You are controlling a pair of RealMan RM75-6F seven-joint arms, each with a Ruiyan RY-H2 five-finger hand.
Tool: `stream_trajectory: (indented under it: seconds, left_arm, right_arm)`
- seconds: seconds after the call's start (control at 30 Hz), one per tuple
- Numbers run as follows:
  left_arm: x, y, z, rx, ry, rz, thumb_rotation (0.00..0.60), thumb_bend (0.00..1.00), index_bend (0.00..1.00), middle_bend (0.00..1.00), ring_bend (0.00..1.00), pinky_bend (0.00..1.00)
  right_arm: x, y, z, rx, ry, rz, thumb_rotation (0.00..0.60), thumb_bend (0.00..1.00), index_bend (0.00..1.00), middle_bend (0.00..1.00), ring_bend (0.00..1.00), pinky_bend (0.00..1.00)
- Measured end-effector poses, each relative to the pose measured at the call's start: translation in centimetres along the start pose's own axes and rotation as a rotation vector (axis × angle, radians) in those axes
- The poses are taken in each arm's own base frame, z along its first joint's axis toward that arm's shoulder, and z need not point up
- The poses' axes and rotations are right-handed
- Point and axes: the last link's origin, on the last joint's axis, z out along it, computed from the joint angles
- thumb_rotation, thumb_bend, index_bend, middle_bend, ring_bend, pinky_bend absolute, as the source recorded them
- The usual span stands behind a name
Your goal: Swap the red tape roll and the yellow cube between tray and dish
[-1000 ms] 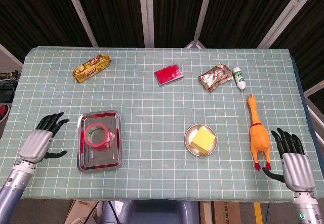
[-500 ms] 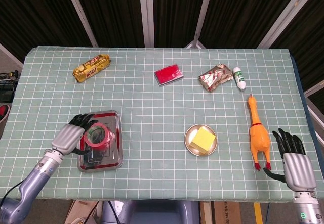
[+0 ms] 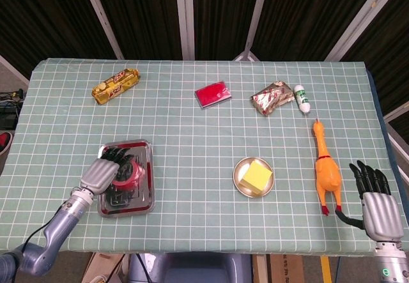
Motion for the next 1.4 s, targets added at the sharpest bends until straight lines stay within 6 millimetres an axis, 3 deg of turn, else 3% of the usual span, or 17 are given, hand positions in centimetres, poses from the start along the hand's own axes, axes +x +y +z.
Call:
stream_trajectory:
  seconds: [0.2,0.3,0.4,0.47,0.6,0.83,1.07,1.2,1.4]
  left_arm:
    - [-0.6,0.2,0.6,-0.016,-0.005,0.021,0.600,0.01,0.15,0.00,0.00,0.02]
    - [-0.6,0.1,0.7,-0.017,0.003,0.042,0.600,0.14,0.20,0.09,0.06,0.17]
    - [-0.5,0.2,0.7,-0.027,0.021,0.058,0.600,0.38,0.27,0.22,0.20,0.32]
    - [-0.5,0.2,0.7,-0.032,0.028,0.058,0.600,0.46,0.30,0.28,0.27,0.39]
    - [-0.3,0.0,0.7,-0.032,0.053,0.055,0.600,0.53,0.34,0.33,0.31,0.42]
    - [1.0,0.3,0.8,-0.059,0.098,0.003,0.600,0.55,0.34,0.33,0.31,0.42]
    - [5.1,2.8,1.0,-0.169,0.240,-0.135,0.600,0.53,0.36,0.34,0.31,0.42]
    - [7.5,5.0,2.9,-0.248,0.304,-0.164,0.600,0.53,0.36,0.34,0.31,0.42]
    - [7.9,8.2,7.4,-0.286,0.289,-0.131,0.600,0.51,0.34,0.32,0.30,0.42]
  right_arm:
    - [-0.1,-0.1,0.0,0.001,-0.006,0.006,0.600,0.10,0.00,0.00,0.00,0.00]
    - [-0.1,-0.1,0.0,0.000,-0.004,0.008,0.600,0.10,0.00,0.00,0.00,0.00]
    - [-0.1,-0.2,0.0,-0.002,0.000,0.015,0.600,0.10,0.00,0.00,0.00,0.00]
    - [-0.1,-0.3,0.0,-0.002,0.002,0.022,0.600,0.10,0.00,0.00,0.00,0.00]
    - [-0.1,-0.3,-0.1,-0.004,0.003,0.029,0.600,0.10,0.00,0.00,0.00,0.00]
    - [-0.1,-0.3,0.0,-0.013,0.007,0.036,0.600,0.10,0.00,0.00,0.00,0.00]
    - [-0.2,-0.2,0.1,-0.023,0.004,0.038,0.600,0.10,0.00,0.00,0.00,0.00]
    - [-0.4,0.0,0.3,-0.029,0.000,0.033,0.600,0.10,0.00,0.00,0.00,0.00]
    - [-0.6,0.0,0.5,-0.034,-0.003,0.022,0.600,0.10,0.00,0.00,0.00,0.00]
